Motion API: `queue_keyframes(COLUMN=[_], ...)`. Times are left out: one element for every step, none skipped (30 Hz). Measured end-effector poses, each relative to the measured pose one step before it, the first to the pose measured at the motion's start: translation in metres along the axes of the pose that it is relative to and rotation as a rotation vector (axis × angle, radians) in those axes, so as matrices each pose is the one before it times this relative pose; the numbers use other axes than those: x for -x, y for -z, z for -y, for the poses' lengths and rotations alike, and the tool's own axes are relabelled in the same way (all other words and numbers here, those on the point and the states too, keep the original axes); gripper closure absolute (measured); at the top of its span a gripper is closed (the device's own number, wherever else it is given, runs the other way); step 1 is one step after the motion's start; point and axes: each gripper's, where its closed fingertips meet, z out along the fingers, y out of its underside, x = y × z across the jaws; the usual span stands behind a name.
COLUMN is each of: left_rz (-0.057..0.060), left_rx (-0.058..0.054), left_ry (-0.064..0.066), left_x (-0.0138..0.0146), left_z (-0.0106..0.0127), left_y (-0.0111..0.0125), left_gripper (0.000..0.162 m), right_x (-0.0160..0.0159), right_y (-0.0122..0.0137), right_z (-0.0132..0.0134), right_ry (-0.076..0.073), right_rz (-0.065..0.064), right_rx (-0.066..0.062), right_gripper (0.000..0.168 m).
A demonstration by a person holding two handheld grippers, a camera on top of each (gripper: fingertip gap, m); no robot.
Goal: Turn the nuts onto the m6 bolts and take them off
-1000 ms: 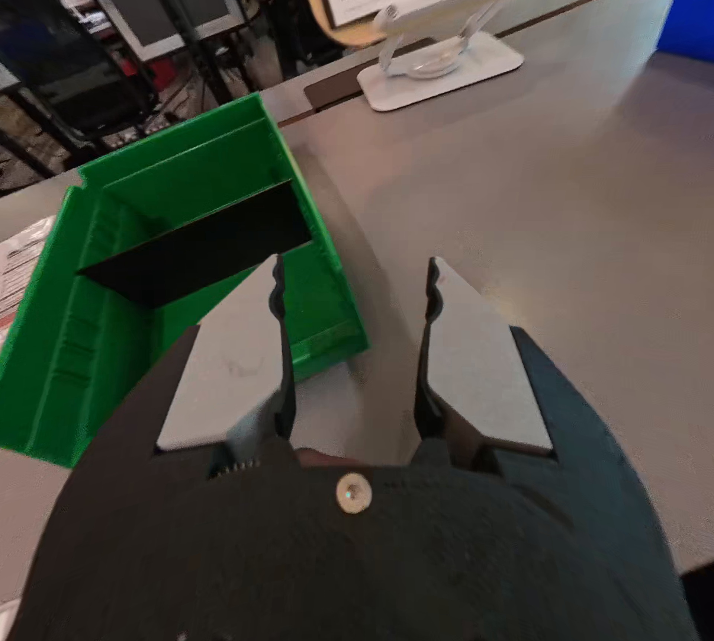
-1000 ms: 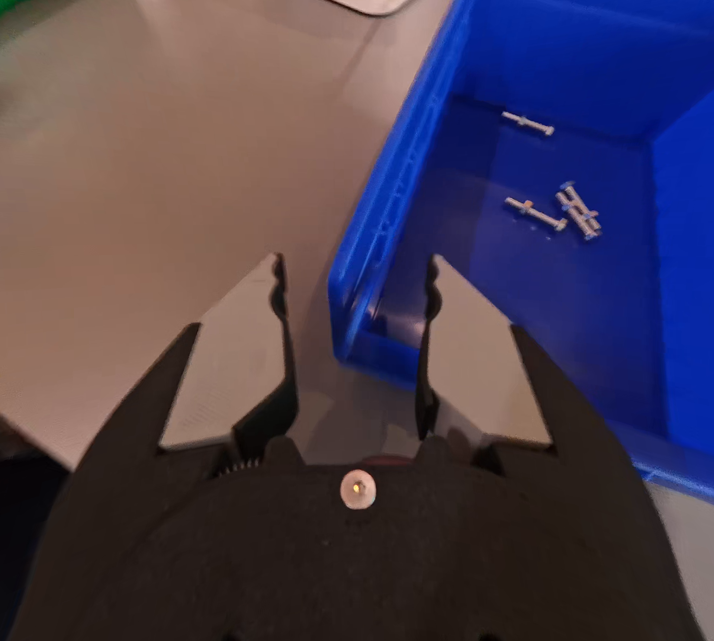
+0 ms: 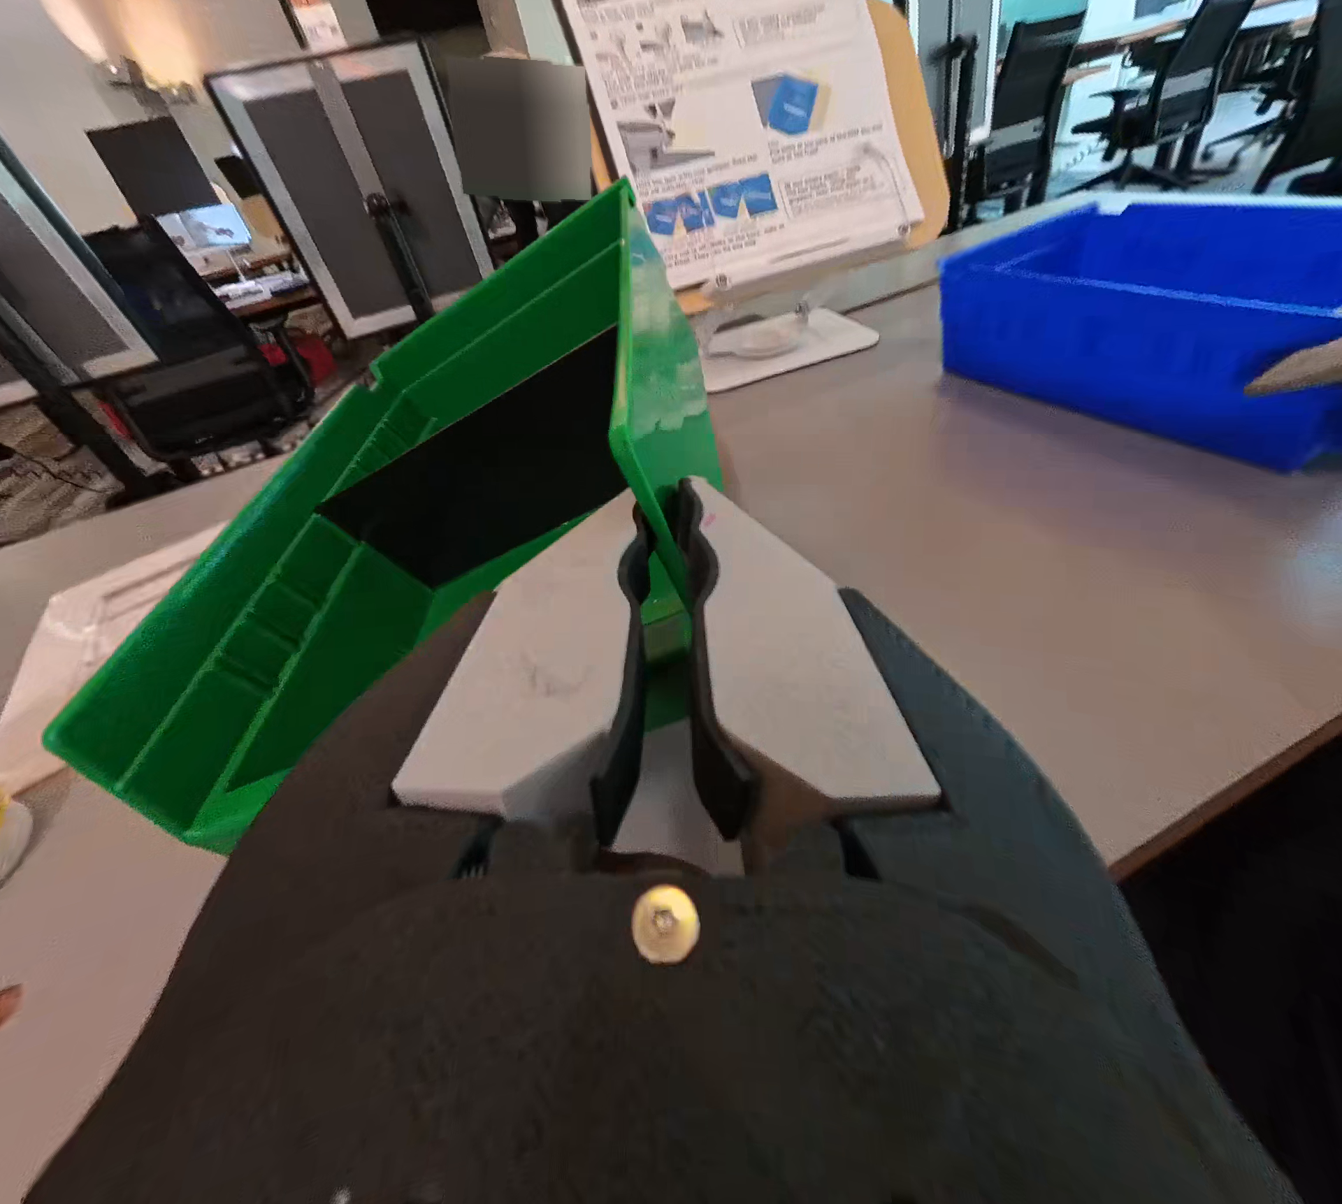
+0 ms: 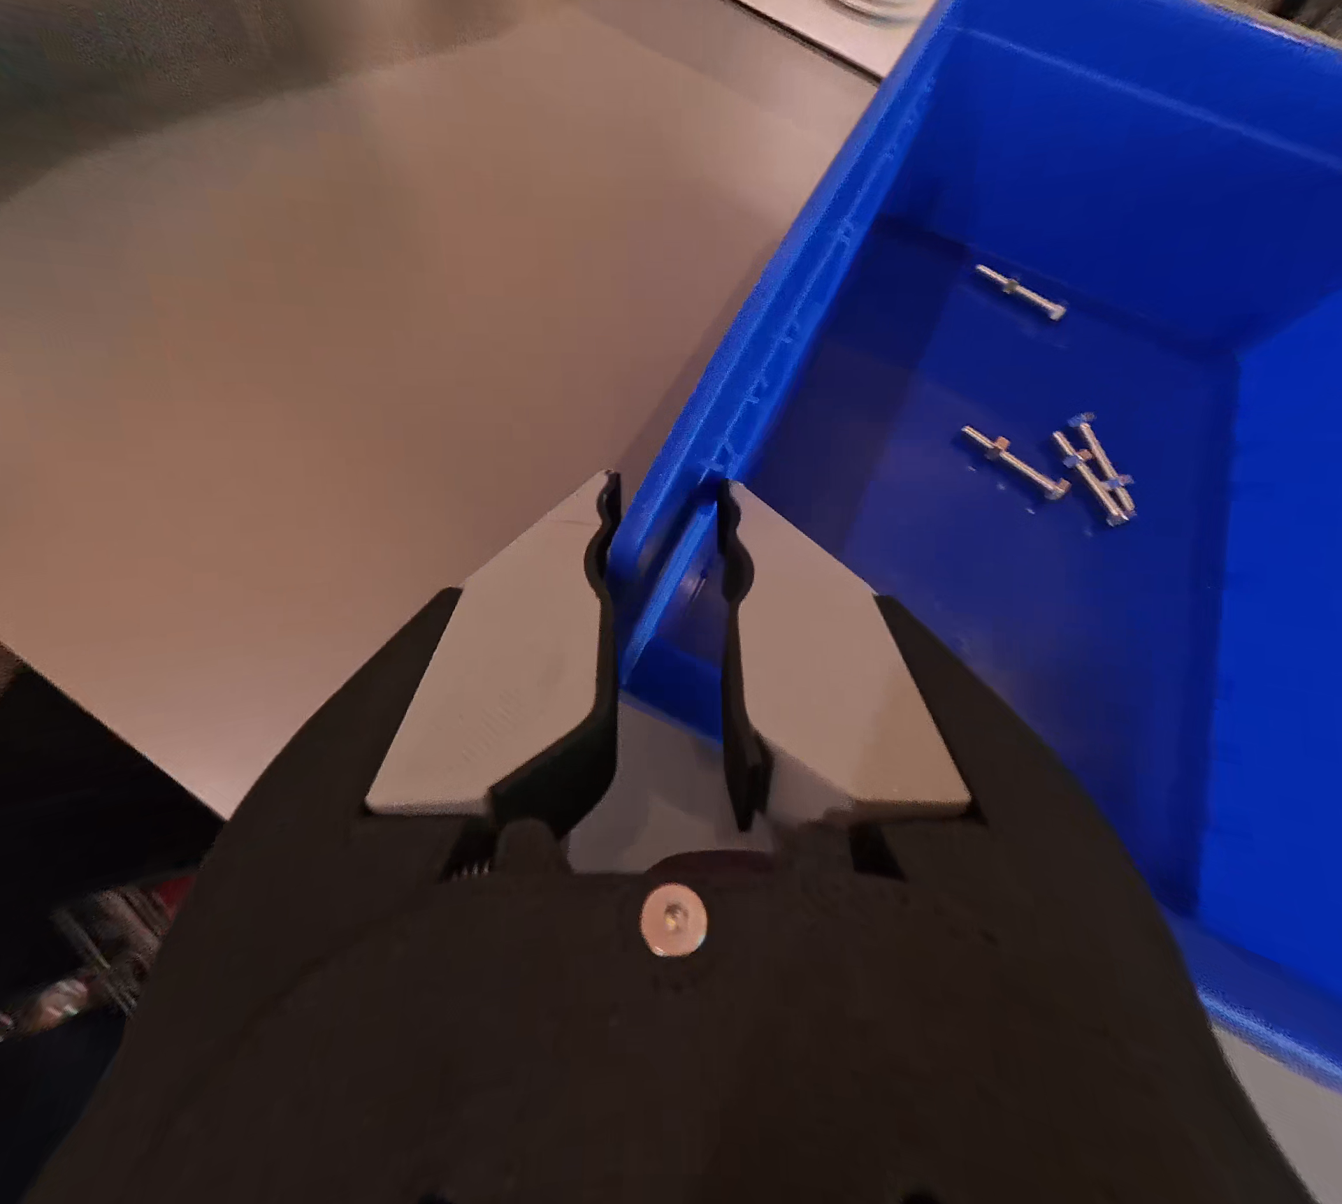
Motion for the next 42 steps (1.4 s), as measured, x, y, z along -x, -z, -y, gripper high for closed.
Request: queue_keyframes(left_rz=[0.0053,0.0142,0.0185,0.0182,0.0179,0.0125,0.0143,0.0128,0.0106,0.0072,0.0011,-0.0029,-0.011,-0.0189,-0.0234,-0.0261,-0.0277,-0.0309,-0.0337,-0.0377,-0.0415,-0.043,-0.0437,-0.0427,-0.0429,-0.0405,-0.0429,-0.039,-0.0326,-0.0296,-0.0267,-0.0312,-0.0268,-0.016,-0.0142,-0.06,0.0157,0.0328,-0.0294,-0.046,-0.0405,-0.0221], left_rx=[-0.0318,-0.0274,-0.0239,-0.022,-0.0237,-0.0207,-0.0197,-0.0117,-0.0079,-0.0094,-0.009,-0.0069,-0.0073,-0.008,-0.0074,-0.0072,-0.0098,-0.0099,-0.0101,-0.0113,-0.0112,-0.0114,-0.0078,-0.0049,-0.0029,0.0001,0.0012,0.0071,0.0081,0.0101,0.0165,0.0271,0.0329,0.0369,0.0461,0.0539,0.0301,0.0571,0.0468,0.0247,-0.0012,-0.0146], left_ry=[-0.0131,-0.0268,-0.0299,-0.0228,-0.016,-0.0165,-0.0254,-0.027,-0.0216,-0.0091,-0.0042,-0.0035,0.0038,0.0099,0.0058,0.0058,0.0059,0.004,0.0017,-0.0009,0.0005,0.0066,0.0013,-0.0022,-0.0017,-0.0012,0.01,0.0071,0.0047,0.0064,0.0043,0.0066,0.0098,0.0149,0.0239,0.0094,0.0059,-0.0176,0.0125,0.0442,0.0295,0.0201], left_x=[0.00252,0.00273,0.00206,0.00243,0.0027,0.00164,0.00075,-0.00042,-0.00073,-0.00188,-0.00202,-0.00309,-0.00369,-0.00424,-0.00682,-0.00799,-0.01031,-0.01197,-0.0139,-0.01598,-0.01811,-0.01922,-0.02027,-0.02107,-0.022,-0.02089,-0.02156,-0.01986,-0.01776,-0.01655,-0.0143,-0.01423,-0.01258,-0.01019,-0.00743,-0.01325,-0.00145,0.00364,-0.00307,-0.00283,-0.00081,0.0027], left_z=[0.01607,0.0169,0.01646,0.01641,0.01641,0.01574,0.01373,0.0111,0.00906,0.0071,0.00527,0.00366,0.00321,0.00233,0.00189,0.00104,0.00195,0.00199,0.00203,0.00174,0.00168,0.00113,0.00019,-0.00115,-0.00242,-0.00367,-0.00468,-0.006,-0.00714,-0.00914,-0.0106,-0.01254,-0.01377,-0.01376,-0.01481,-0.01548,-0.01009,-0.01072,-0.00651,-0.0014,0.00083,0.00024], left_y=[0.00396,0.00446,0.00197,0.00189,0.00147,0.00155,-0.00025,-0.00107,-0.00177,-0.002,-0.00171,-0.00085,-0.00133,-0.00144,-0.00276,-0.00412,-0.00538,-0.00648,-0.00737,-0.00867,-0.01013,-0.0112,-0.01279,-0.01412,-0.01585,-0.01535,-0.01782,-0.01652,-0.01713,-0.01813,-0.01814,-0.01881,-0.01993,-0.02134,-0.0235,-0.0241,-0.0215,-0.01516,-0.0061,0.00513,0.01565,0.02277], left_gripper=[0.16,0.16,0.16,0.16,0.16,0.161,0.16,0.16,0.16,0.16,0.16,0.16,0.16,0.16,0.16,0.161,0.161,0.16,0.161,0.16,0.16,0.161,0.16,0.16,0.16,0.16,0.16,0.16,0.16,0.16,0.159,0.159,0.159,0.158,0.158,0.159,0.159,0.157,0.156,0.144,0.127,0.119], right_x=[0.01621,0.01702,0.01775,0.01854,0.02017,0.02071,0.02106,0.02205,0.02204,0.01909,0.01501,0.01372,0.01285,0.00928,0.00687,0.00421,0.00011,-0.00473,-0.01008,-0.01378,-0.01678,-0.01903,-0.0206,-0.0224,-0.02355,-0.02326,-0.02181,-0.0218,-0.02268,-0.02222,-0.01954,-0.01651,-0.0159,-0.01742,-0.01794,-0.01692,-0.01424,-0.00969,-0.00287,0.00439,0.00876,0.01178], right_y=[-0.00769,-0.00876,-0.00994,-0.01172,-0.01391,-0.01637,-0.01897,-0.0207,-0.02012,-0.01696,-0.01165,-0.00455,0.003,0.00868,0.01291,0.01615,0.01879,0.02053,0.02178,0.02269,0.02298,0.02303,0.02274,0.02212,0.02036,0.01789,0.01561,0.01349,0.01163,0.00987,0.008,0.0056,0.00256,-0.00041,-0.00356,-0.00549,-0.00535,-0.00239,0.00214,0.00617,0.00789,0.00709], right_z=[0.00715,0.00743,0.00811,0.00841,0.00991,0.01148,0.0122,0.01333,0.01319,0.01113,0.00891,0.00942,0.00963,0.0096,0.00837,0.00759,0.00665,0.00568,0.00606,0.00513,0.00358,0.00257,0.00141,-0.0007,-0.00314,-0.00621,-0.00864,-0.00985,-0.01115,-0.01138,-0.00991,-0.00887,-0.00845,-0.00831,-0.00841,-0.00805,-0.00561,-0.00061,0.00524,0.00928,0.00953,0.00689], right_ry=[0.0024,0.0063,0.0093,0.0136,0.0115,0.0154,0.0172,0.0118,0.0211,0.0264,0.006,-0.0148,-0.0128,-0.0032,0.0039,0.0052,0.0079,0.0108,0.0083,0.0046,0.0039,0.0018,0.001,0.0036,0.0034,-0.0032,-0.0084,-0.0116,-0.0151,-0.0221,-0.0268,-0.0249,-0.0248,-0.0254,-0.0252,-0.0335,-0.0375,-0.0381,-0.026,-0.0008,0.021,0.0267], right_rz=[0.0264,0.026,0.0261,0.0262,0.0326,0.0319,0.0327,0.0419,0.0497,0.0423,0.0316,0.0356,0.0391,0.0224,0.0171,0.0154,0.0063,-0.0068,-0.0222,-0.0297,-0.035,-0.0413,-0.0451,-0.0518,-0.0554,-0.0514,-0.0408,-0.0405,-0.0473,-0.0478,-0.0335,-0.0165,-0.0131,-0.0208,-0.0223,-0.0185,-0.011,-0.0058,0.0035,0.0146,0.0136,0.0132], right_rx=[-0.014,-0.0133,-0.0113,-0.0026,-0.002,-0.0026,-0.0006,0.0031,0.002,0.0018,0.0004,-0.0173,-0.032,-0.0439,-0.0459,-0.0468,-0.0464,-0.0435,-0.0466,-0.0416,-0.0317,-0.0249,-0.0181,-0.0074,0.0059,0.0216,0.0295,0.0291,0.0312,0.0284,0.0176,0.0121,0.0118,0.0165,0.0227,0.0311,0.0285,0.0088,-0.0222,-0.0449,-0.0444,-0.0264], right_gripper=[0.143,0.143,0.143,0.144,0.144,0.143,0.143,0.141,0.139,0.139,0.14,0.141,0.141,0.138,0.137,0.135,0.134,0.133,0.132,0.132,0.132,0.132,0.132,0.133,0.133,0.133,0.133,0.133,0.133,0.133,0.132,0.133,0.133,0.132,0.132,0.132,0.132,0.132,0.132,0.131,0.131,0.13])
